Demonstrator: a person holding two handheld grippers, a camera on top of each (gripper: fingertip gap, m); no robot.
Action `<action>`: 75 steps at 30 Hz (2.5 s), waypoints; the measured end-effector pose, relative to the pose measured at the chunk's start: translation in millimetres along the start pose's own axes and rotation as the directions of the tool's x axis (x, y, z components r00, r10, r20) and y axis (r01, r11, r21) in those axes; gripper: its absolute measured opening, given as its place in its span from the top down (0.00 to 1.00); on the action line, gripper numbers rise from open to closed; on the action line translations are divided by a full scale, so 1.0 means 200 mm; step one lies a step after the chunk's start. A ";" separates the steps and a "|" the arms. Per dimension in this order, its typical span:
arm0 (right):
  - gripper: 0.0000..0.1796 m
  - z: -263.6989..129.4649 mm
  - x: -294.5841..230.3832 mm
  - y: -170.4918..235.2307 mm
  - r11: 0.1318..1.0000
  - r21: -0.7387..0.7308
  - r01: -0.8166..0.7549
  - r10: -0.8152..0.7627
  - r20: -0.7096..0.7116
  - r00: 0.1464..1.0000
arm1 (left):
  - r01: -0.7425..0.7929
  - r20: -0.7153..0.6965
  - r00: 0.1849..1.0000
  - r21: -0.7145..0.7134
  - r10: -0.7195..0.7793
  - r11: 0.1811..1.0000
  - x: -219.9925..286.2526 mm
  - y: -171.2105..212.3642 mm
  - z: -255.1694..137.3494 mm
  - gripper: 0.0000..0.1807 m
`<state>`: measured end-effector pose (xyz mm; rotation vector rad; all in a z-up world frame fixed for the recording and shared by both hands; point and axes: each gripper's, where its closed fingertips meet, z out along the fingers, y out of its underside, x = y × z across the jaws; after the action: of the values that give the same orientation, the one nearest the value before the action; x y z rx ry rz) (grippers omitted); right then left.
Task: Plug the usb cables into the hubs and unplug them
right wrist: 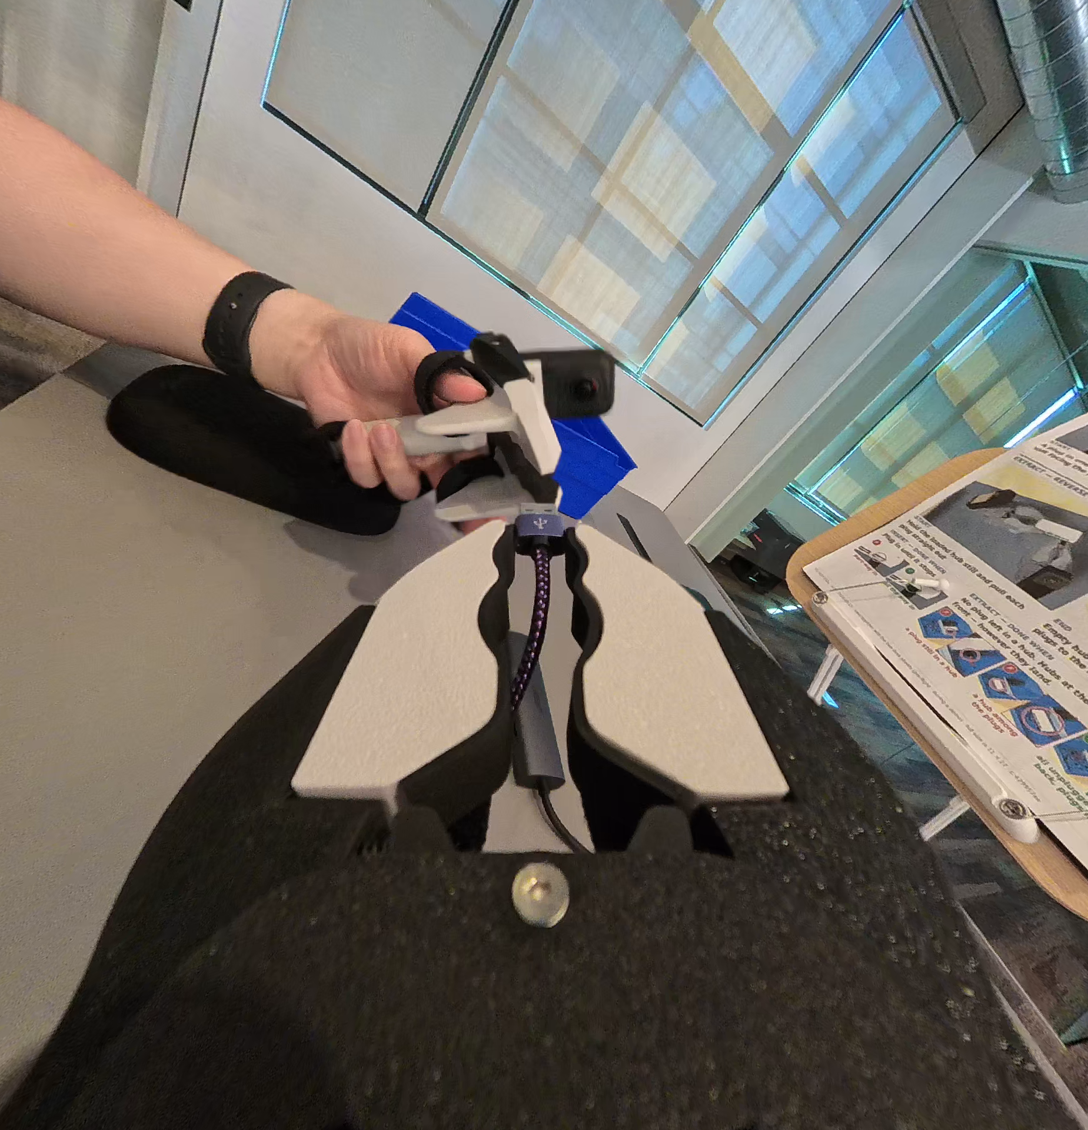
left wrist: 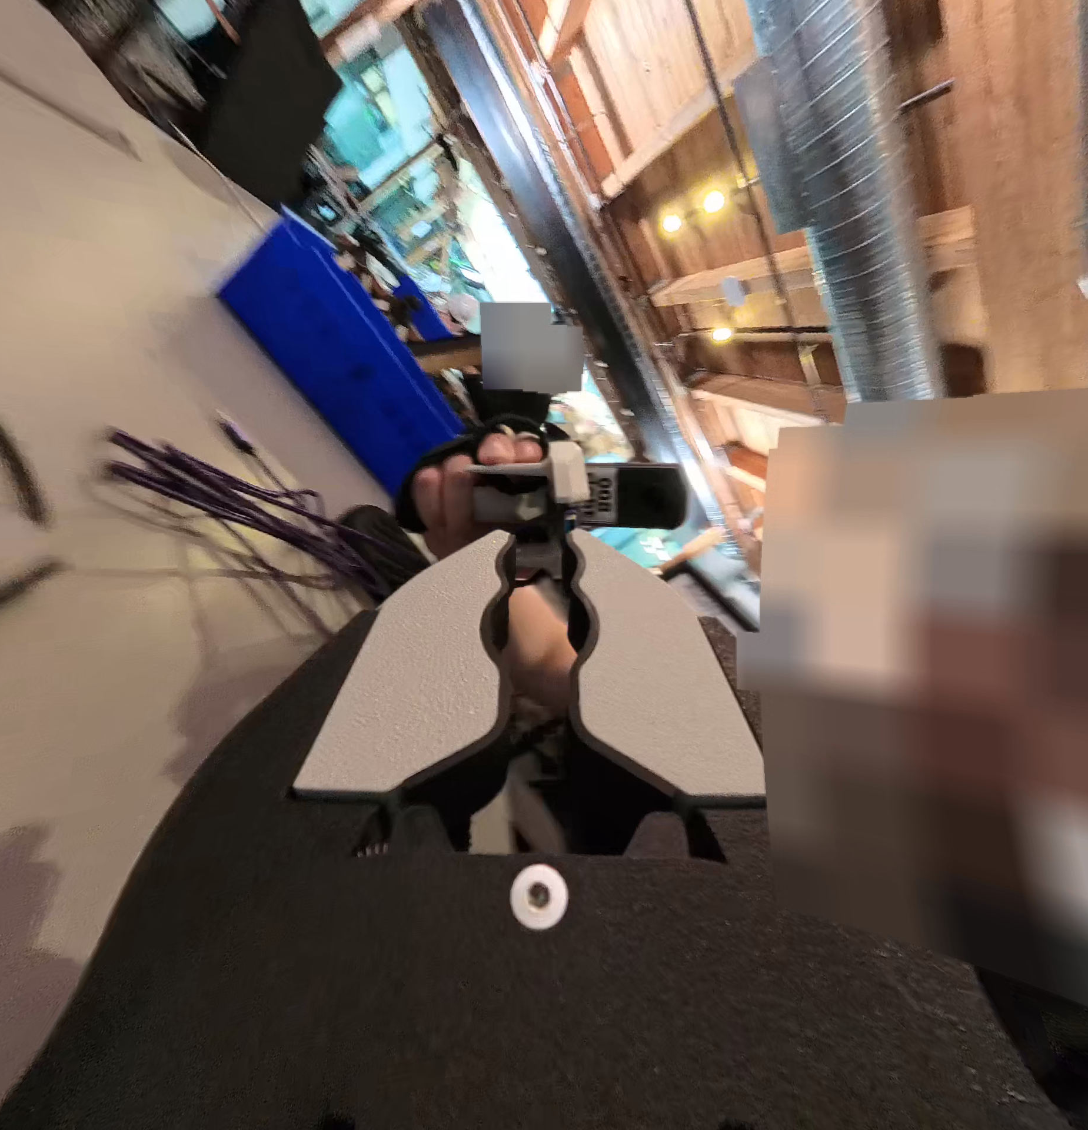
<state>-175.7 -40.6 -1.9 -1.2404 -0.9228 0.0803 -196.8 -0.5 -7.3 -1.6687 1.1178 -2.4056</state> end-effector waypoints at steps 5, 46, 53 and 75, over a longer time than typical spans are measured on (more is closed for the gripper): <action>0.92 -0.01 0.05 0.03 1.000 -0.010 -0.026 0.025 -0.022 0.999 | -0.458 0.402 0.703 -0.374 0.587 0.806 -0.32 -0.07 -0.32 0.86; 0.92 -0.05 0.15 0.17 0.991 -0.101 -0.092 0.084 -0.083 0.993 | -0.393 0.427 0.592 -0.588 0.684 0.707 -0.61 -0.14 -0.19 0.83; 0.92 -0.06 0.19 0.20 0.982 -0.133 -0.136 0.118 -0.134 0.984 | -0.367 0.492 0.596 -0.537 0.635 0.760 -0.57 -0.15 -0.15 0.83; 0.92 -0.01 0.25 0.37 0.844 -0.252 -0.473 0.378 -0.345 0.859 | -0.567 0.705 0.344 -0.370 0.620 0.735 -0.38 -0.18 -0.01 0.89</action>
<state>-111.1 12.1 -35.1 -1.7114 -0.3987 0.1040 -151.4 56.5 -48.2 -1.6198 1.2674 -0.9528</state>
